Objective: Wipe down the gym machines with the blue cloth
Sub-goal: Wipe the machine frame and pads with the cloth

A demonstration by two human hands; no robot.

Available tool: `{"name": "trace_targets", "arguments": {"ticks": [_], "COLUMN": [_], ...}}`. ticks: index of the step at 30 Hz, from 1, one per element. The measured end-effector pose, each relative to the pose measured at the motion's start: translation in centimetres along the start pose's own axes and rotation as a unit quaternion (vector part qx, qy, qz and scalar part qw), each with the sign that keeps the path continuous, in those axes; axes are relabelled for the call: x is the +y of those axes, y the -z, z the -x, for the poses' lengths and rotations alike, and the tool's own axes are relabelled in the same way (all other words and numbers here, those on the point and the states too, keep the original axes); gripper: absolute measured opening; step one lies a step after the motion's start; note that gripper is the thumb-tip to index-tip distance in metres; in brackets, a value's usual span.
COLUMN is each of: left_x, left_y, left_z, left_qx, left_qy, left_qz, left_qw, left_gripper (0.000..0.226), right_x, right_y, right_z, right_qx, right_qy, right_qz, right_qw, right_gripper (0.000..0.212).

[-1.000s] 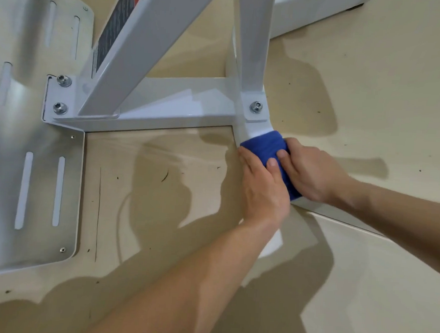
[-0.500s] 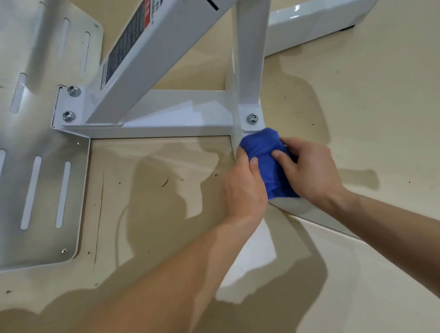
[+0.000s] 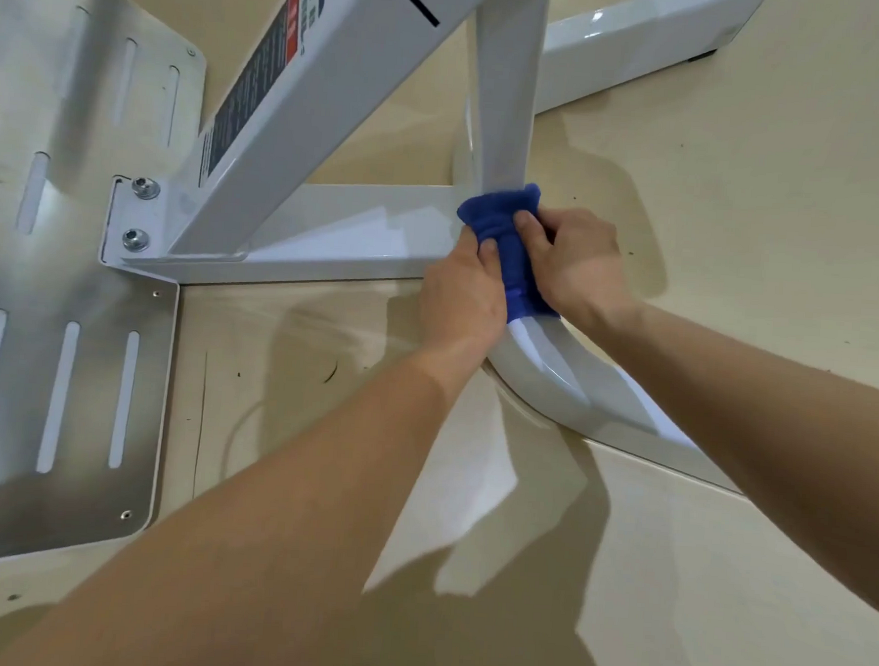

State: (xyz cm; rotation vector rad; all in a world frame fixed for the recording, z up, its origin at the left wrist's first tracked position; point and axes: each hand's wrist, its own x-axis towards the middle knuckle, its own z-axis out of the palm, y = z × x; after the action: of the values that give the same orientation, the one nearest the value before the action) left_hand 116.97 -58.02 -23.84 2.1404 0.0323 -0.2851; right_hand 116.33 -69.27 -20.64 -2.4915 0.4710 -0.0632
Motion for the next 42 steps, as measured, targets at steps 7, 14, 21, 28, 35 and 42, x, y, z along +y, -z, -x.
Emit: {"name": "trace_targets", "arguments": {"ticks": [7,14,21,28,35,42], "left_x": [-1.8,2.3,1.0,-0.5,3.3,9.5], "left_y": [-0.2,0.5,0.9,3.0,4.1,5.4], "left_z": [5.0,-1.9,-1.7,2.5,2.4,0.9], "left_qx": [-0.037,0.003,0.002,-0.005,0.166,0.243], "left_qy": [-0.002,0.08,0.04,-0.038,0.01,0.0], "left_qz": [-0.087,0.032,-0.006,-0.076,0.102,0.339], "left_qw": [0.995,0.996,0.999,0.996,0.981,0.909], "left_gripper": [0.032,0.031,0.028,0.02,0.018,0.023], "right_x": [2.4,-1.1,-0.1,2.1,-3.8,-9.2], "right_y": [0.2,-0.1,0.4,2.0,5.4,6.8], "right_z": [5.2,0.3,0.0,4.3,2.6,-0.6], "right_qx": [-0.01,0.007,-0.015,-0.025,0.069,0.221], "right_qy": [0.016,-0.072,-0.058,0.001,0.041,0.154], "right_qz": [0.047,-0.03,-0.024,0.052,-0.081,-0.172], "right_qw": [0.999,0.997,0.998,0.998,0.993,0.948], "right_gripper": [0.029,0.037,0.032,0.026,0.01,0.021]}}
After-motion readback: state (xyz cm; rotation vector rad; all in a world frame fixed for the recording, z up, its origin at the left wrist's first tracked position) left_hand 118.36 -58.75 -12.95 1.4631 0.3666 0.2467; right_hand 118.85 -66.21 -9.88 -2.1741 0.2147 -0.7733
